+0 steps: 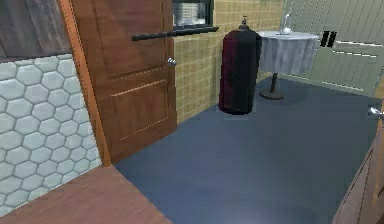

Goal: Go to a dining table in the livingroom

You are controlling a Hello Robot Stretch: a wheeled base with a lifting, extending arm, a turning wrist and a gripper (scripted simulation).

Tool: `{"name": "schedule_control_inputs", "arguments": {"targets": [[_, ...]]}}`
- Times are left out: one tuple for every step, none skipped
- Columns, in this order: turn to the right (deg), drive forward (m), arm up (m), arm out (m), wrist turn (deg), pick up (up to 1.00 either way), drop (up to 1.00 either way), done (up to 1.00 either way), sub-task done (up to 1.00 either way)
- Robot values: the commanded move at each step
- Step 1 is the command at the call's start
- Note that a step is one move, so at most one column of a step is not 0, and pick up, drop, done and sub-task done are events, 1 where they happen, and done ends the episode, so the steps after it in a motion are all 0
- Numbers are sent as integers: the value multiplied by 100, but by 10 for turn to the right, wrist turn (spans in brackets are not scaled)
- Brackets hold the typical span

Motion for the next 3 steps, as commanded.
{"name": "schedule_control_inputs", "arguments": {"targets": [[150,0,0,0,0,0,0,0,0],[30,0,0,0,0,0,0,0,0],[0,100,0,0,0,0,0,0,0]]}}
